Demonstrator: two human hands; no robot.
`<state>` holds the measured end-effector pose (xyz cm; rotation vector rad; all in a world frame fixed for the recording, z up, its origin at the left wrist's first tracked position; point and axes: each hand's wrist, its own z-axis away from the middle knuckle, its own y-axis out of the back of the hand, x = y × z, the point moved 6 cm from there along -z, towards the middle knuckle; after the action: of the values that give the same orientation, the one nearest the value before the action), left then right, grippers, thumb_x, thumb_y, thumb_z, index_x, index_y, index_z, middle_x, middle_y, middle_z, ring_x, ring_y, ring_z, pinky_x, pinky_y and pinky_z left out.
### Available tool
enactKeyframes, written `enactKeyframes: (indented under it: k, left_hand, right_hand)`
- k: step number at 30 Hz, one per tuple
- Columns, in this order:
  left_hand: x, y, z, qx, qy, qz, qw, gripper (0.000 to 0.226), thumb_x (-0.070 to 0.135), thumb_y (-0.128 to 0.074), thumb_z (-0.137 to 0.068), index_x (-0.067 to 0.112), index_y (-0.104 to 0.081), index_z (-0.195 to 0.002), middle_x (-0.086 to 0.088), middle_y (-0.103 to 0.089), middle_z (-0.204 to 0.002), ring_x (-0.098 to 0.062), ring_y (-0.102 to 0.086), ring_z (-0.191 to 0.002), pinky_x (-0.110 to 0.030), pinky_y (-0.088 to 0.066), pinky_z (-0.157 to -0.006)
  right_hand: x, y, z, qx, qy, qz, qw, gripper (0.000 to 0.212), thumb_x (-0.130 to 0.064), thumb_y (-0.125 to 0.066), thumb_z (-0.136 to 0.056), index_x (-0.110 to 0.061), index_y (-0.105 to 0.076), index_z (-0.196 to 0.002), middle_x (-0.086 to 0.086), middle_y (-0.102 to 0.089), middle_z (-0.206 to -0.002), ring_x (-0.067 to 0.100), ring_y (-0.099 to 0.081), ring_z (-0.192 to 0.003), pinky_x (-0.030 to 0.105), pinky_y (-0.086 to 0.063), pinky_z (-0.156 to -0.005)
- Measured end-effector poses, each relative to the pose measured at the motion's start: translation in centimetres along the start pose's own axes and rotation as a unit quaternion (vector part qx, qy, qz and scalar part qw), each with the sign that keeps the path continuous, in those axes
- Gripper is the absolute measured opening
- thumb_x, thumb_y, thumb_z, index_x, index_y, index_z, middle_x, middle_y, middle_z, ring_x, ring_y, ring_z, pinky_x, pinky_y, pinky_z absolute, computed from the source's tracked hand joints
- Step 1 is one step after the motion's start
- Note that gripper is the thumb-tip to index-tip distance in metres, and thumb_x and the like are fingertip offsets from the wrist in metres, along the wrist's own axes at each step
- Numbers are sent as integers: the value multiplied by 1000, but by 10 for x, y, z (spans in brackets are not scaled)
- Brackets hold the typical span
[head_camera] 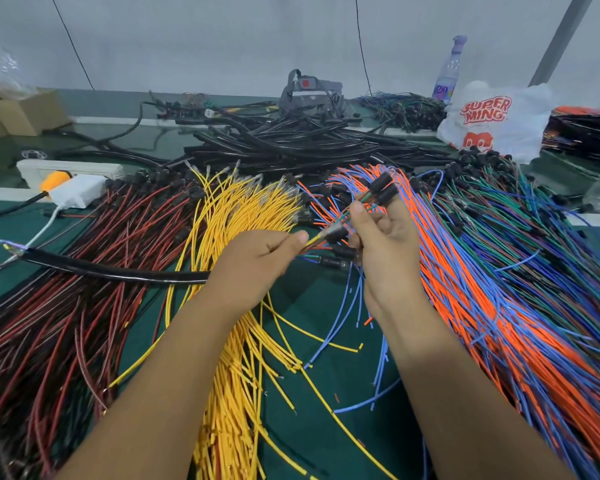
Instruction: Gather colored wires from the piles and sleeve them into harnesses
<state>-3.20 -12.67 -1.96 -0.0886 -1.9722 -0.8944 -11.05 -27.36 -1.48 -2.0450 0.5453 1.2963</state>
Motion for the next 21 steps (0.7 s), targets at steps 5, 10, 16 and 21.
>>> enactKeyframes:
  k: [5,10,16,21]
  left_hand:
    - [4,-4,0,-37,-37,-49,997,37,45,-52,-93,27,-50,-61,10,-39,-54,-7,-35,-52,-32,-26,-56]
    - [6,1,-1,21,-42,-24,999,39,39,-50,-96,14,-52,-67,8,-38,-52,-7,-33,-50,-32,-27,-54]
    - [9,-2,-2,19,-58,43,997,35,37,-40,-98,36,-53,-66,18,-48,-54,-4,-39,-53,-30,-29,-57]
    - [13,0,-3,21,-64,100,993,30,28,-51,-98,50,-58,-79,17,-54,-58,-1,-47,-55,-21,-41,-58]
  right_hand:
    - [-4,0,-1,12,25,-1,1000,15,-12,-59,-95,-25,-63,-100,-7,-50,-71,4,-45,-63,18,-36,-63]
    - [10,-18,5,-115,-81,-53,989,42,-43,-61,-80,-24,-61,-117,-9,-67,-102,12,-61,-95,27,-46,-81]
    - [2,-22,11,-105,-1,107,989,5,-21,-66,-91,-17,-65,-88,-10,-60,-65,3,-51,-51,14,-40,-47]
    - [-2,-13,10,-48,33,157,986,26,-29,-68,-89,-15,-60,-68,-10,-45,-42,5,-37,-42,17,-32,-44]
